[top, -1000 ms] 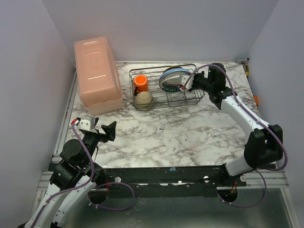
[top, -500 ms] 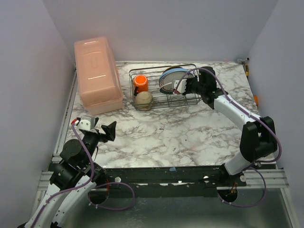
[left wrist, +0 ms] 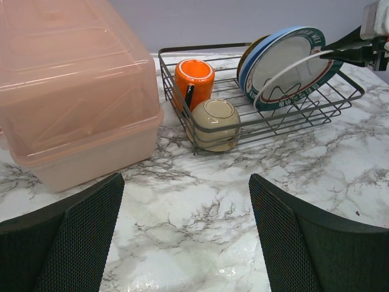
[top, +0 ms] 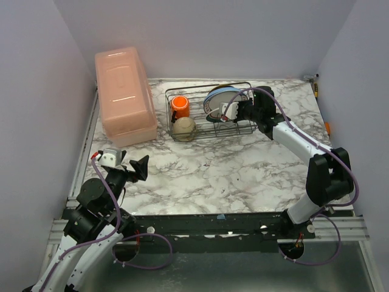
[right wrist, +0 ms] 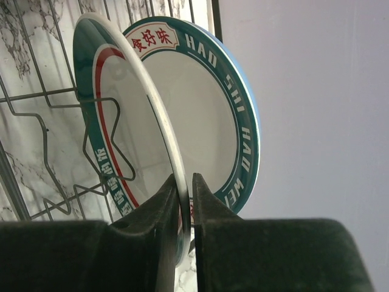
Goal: Load the mixed dishes into the dish rack
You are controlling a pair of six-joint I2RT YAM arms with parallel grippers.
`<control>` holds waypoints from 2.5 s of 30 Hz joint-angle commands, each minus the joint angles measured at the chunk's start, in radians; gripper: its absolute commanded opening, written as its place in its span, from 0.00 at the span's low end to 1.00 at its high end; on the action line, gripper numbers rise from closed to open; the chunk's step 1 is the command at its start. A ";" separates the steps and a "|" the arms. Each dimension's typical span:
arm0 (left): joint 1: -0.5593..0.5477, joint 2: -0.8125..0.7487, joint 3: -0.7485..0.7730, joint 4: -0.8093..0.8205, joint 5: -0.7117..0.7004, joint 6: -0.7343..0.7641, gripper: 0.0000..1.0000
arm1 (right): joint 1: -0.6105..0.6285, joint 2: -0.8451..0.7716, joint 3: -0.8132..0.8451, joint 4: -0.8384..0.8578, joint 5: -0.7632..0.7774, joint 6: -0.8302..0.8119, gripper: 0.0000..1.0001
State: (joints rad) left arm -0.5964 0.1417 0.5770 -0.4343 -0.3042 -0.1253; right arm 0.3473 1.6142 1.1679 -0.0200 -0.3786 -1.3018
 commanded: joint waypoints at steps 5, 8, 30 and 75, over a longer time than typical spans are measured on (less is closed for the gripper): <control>-0.003 -0.004 -0.008 0.014 -0.015 0.011 0.84 | 0.009 0.002 0.015 -0.012 0.028 0.014 0.23; -0.003 -0.005 -0.009 0.015 -0.015 0.012 0.84 | 0.009 -0.008 0.024 -0.024 0.026 0.032 0.27; -0.003 0.001 -0.006 0.014 -0.011 0.011 0.84 | 0.013 -0.263 -0.241 0.205 0.018 0.370 1.00; 0.008 -0.181 -0.030 0.054 -0.022 0.039 0.87 | 0.013 -1.495 -0.486 -0.420 0.432 1.954 1.00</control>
State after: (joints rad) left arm -0.5949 0.0357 0.5667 -0.4095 -0.3084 -0.1055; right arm 0.3546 0.1604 0.7410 -0.3691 0.0864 0.5930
